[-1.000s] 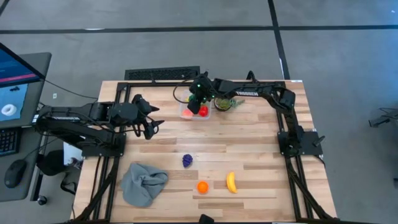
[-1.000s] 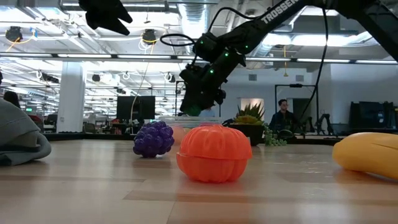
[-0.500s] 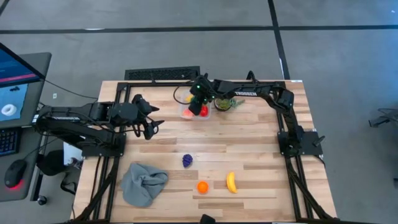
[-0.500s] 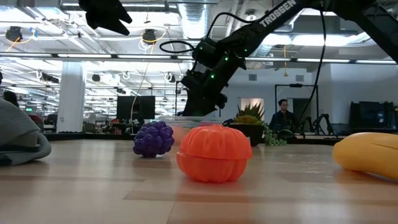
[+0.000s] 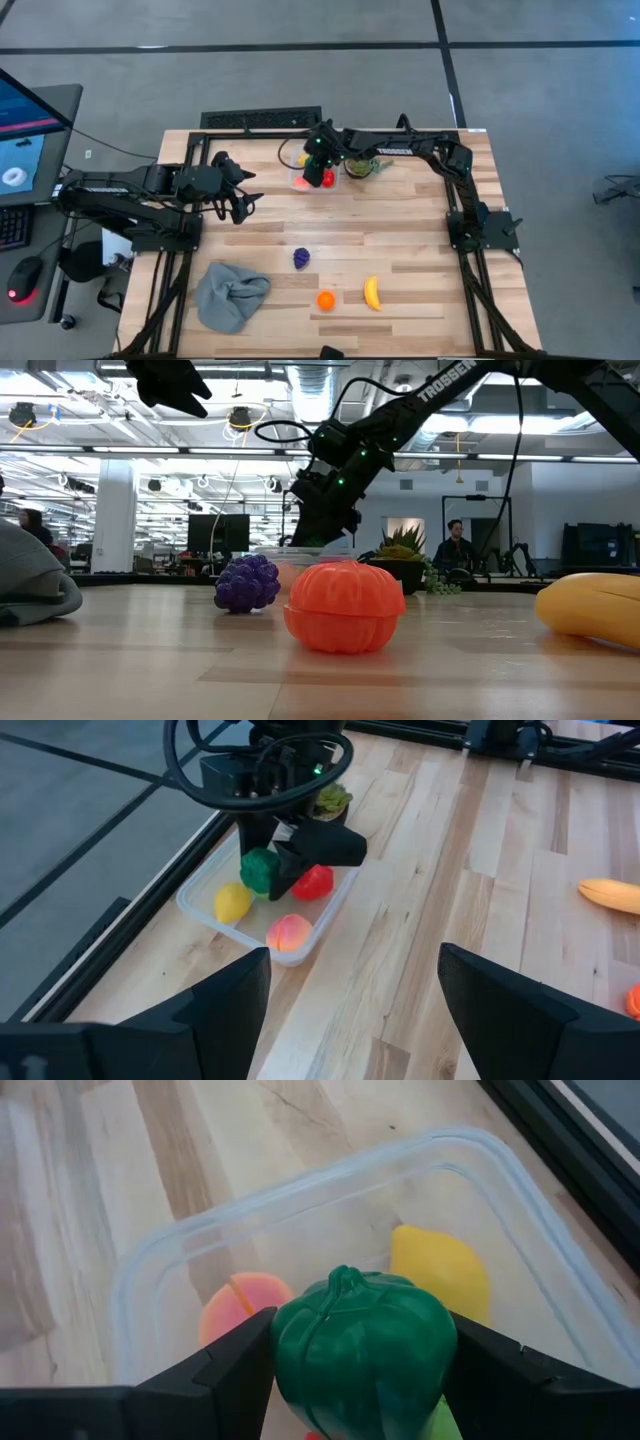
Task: Pick and placing Produce into tupperware
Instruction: Put the green bell pepper into the transparent container, then put the violet grapes into the transparent container
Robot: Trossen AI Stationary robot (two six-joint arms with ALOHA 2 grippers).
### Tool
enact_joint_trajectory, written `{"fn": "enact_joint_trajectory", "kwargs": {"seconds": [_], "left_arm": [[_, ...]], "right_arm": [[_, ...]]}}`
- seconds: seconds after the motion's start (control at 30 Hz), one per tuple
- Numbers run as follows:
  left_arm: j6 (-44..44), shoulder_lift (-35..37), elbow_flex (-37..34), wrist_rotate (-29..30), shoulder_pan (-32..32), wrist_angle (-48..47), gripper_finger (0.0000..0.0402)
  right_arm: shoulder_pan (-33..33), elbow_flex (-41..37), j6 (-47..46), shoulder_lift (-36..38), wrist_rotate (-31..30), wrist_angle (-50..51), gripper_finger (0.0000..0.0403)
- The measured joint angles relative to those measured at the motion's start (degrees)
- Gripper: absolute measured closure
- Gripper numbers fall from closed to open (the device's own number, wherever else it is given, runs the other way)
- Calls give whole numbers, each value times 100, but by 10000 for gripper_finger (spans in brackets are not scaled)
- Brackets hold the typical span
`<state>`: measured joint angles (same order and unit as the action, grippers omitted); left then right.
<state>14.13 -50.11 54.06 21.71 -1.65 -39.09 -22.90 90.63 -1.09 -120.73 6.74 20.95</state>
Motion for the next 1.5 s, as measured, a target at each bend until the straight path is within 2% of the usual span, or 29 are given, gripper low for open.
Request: {"fn": "enact_joint_trajectory", "kwargs": {"seconds": [0.77, 0.87, 1.1, 1.2, 1.5], "left_arm": [[61, 0, 0, 13, 0, 0, 123], [61, 0, 0, 13, 0, 0, 123], [59, 0, 0, 13, 0, 0, 123], [59, 0, 0, 13, 0, -2, 123], [20, 0, 0, 13, 0, -5, 123]], "right_arm": [[26, 0, 158, 0, 123, 22, 131], [26, 10, 156, 0, 199, 48, 116], [37, 195, 121, -2, 243, 219, 42], [36, 199, 15, -2, 255, 192, 22], [57, 199, -61, 72, 804, 431, 22]]}}
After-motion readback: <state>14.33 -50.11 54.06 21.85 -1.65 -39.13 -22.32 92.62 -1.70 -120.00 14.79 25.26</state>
